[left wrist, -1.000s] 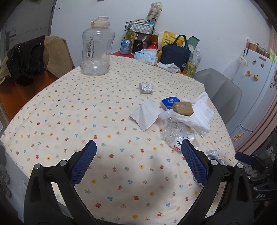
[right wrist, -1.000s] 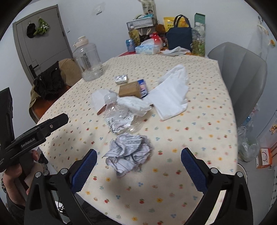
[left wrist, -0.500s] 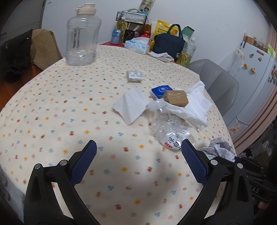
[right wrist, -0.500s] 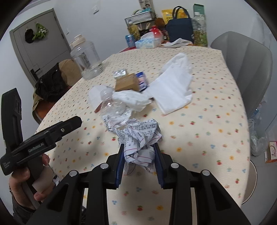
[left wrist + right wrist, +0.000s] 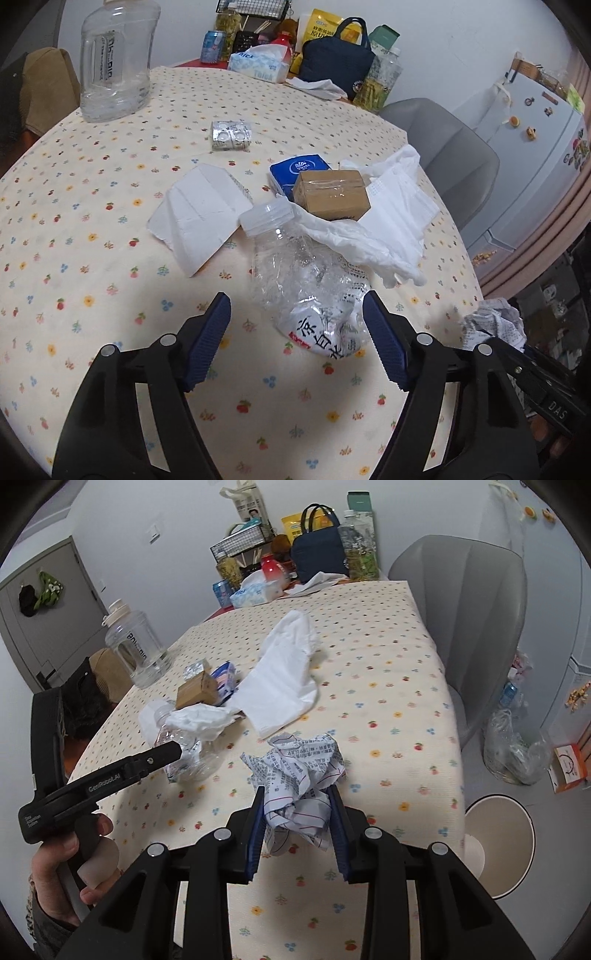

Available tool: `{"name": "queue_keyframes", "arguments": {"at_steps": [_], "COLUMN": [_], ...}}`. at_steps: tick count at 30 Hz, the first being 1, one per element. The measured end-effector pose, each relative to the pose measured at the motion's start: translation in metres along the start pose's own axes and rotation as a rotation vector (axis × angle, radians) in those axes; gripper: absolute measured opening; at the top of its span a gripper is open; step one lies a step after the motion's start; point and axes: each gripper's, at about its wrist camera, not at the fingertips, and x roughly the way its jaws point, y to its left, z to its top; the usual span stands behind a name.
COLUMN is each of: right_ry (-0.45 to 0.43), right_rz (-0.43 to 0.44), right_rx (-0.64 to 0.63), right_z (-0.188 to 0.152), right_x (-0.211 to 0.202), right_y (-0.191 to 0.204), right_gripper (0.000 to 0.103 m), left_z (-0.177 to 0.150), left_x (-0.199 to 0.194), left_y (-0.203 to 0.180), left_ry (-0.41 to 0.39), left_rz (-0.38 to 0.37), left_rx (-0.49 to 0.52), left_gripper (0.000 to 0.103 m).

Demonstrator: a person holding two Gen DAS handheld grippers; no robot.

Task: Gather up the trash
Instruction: 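Grasp the crushed plastic bottle with the left gripper while the right gripper holds the paper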

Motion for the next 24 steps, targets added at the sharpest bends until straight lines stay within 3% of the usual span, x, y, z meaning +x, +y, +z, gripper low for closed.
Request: {"name": "queue_keyframes", "arguments": {"at_steps": [9, 11, 12, 24], "right_ry": [-0.022, -0.026, -0.03, -0.066], "right_rz": [-0.017, -0.016, -0.016, -0.004], "right_rx": [0.042, 0.049, 0.05, 0.058], "right_z": [0.0, 0.001, 0.001, 0.0], "right_x": [-0.01, -0.013, -0.015, -0.03], "right_y": [-0.018, -0.021, -0.022, -0.026], "right_gripper": [0.033, 0.033, 0.033, 0.033], "left_z": [0.018, 0.018, 0.018, 0.012], "left_x": [0.023, 0.022, 0.021, -0.04], "left_y": [-0.007, -0.007, -0.007, 0.002], "left_ry": [0.021, 0.026, 0.03, -0.071], "left_rz": [0.051, 0.04, 0.028, 0.044], "left_rx": [-0.007, -0.007, -0.014, -0.035], "left_gripper": [0.074, 0.061, 0.061, 0.06]}}
